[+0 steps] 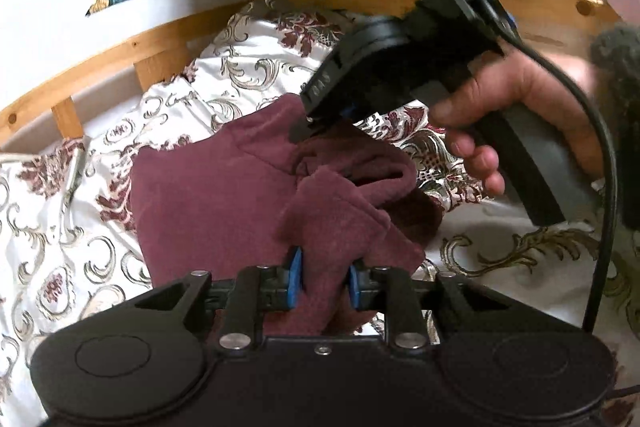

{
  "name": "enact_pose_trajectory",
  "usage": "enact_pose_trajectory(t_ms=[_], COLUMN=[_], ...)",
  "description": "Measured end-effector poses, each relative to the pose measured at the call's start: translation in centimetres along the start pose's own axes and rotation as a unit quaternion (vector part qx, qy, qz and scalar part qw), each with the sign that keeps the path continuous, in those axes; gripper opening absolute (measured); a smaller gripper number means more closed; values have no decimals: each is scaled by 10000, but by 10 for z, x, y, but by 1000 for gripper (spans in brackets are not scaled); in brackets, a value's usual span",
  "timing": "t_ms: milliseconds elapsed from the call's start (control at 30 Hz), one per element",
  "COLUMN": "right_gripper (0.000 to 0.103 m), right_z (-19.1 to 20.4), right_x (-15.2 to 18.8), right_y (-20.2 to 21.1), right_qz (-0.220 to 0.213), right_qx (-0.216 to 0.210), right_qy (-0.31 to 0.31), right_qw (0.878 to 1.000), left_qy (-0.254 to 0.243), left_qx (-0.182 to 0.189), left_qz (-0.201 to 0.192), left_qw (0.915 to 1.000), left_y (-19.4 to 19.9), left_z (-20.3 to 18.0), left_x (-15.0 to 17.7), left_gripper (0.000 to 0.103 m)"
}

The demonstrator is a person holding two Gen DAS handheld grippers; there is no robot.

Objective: Fold small clothes
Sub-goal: 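Grasp the bundle with the left tool while the right tool pinches it, then release the folded shirt and lift both tools away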

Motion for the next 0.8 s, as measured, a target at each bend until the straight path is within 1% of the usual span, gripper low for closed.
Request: enact_pose_trajectory(t_ms=[133, 167, 233, 267, 300, 333, 367, 400, 433, 467, 500, 533, 567, 633, 667, 733, 800], right_gripper=[14, 17, 18, 24, 28, 37, 44, 47, 54, 63, 69, 78, 86, 95, 98, 101, 102], right_z=[-6, -7, -9, -10, -11, -14, -16, -19, -21, -22, -22, -22, -19, -13, -11, -11, -11], right_x=[6, 7, 9, 10, 12, 13, 15, 18, 22, 27, 33, 39, 47, 66, 76, 92, 101], right_y=[-2, -1, 0, 2, 4, 6, 10, 15, 21, 31, 40, 48, 57, 76, 84, 95, 98], right_qz=[7, 1, -7, -2, -1, 2, 8, 31, 47, 10, -53, -109, -183, -352, -447, -618, -714], right_qx=[45, 73, 138, 158, 209, 251, 282, 313, 373, 448, 487, 500, 521, 559, 573, 564, 348], right_qy=[-139, -145, -109, -93, -98, -109, -126, -166, -225, -264, -248, -211, -173, -141, -171, -294, -273], right_qw=[9999, 9999, 9998, 9998, 9997, 9996, 9995, 9994, 9990, 9986, 9985, 9985, 9983, 9977, 9972, 9961, 9965], left_qy=[111, 120, 177, 202, 246, 299, 371, 476, 592, 715, 887, 1061, 1256, 1688, 1925, 2344, 2680], left_qx=[139, 159, 245, 305, 404, 519, 645, 789, 867, 899, 903, 882, 822, 599, 454, 273, 138], left_qz=[39, 42, 32, 38, 32, 7, -46, -145, -247, -341, -451, -543, -626, -739, -706, -542, -324], left_qw=[9998, 9998, 9995, 9993, 9989, 9982, 9972, 9956, 9942, 9928, 9909, 9889, 9867, 9811, 9777, 9702, 9628], left_y=[-1, -1, 0, 0, 2, 3, 6, 11, 16, 22, 28, 34, 39, 46, 48, 48, 45], left_z=[1, 1, 2, 3, 4, 4, 5, 8, 10, 12, 15, 19, 24, 34, 40, 53, 63], left_x=[1, 0, 1, 1, 2, 2, 3, 5, 7, 10, 13, 16, 18, 22, 24, 27, 30], left_gripper=[29, 31, 35, 41, 49, 55, 69, 82, 86, 90, 94, 97, 103, 102, 102, 102, 102])
Point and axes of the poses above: each gripper's, at about its wrist camera, not at the fingertips, and y roughly against the way its jaws point, z to its left, x to its underside, the point moved 4 cm from there along -y, roughly the way its jaws point, and after that the axes turned 10 degrees about z, right-handed, at the moved point
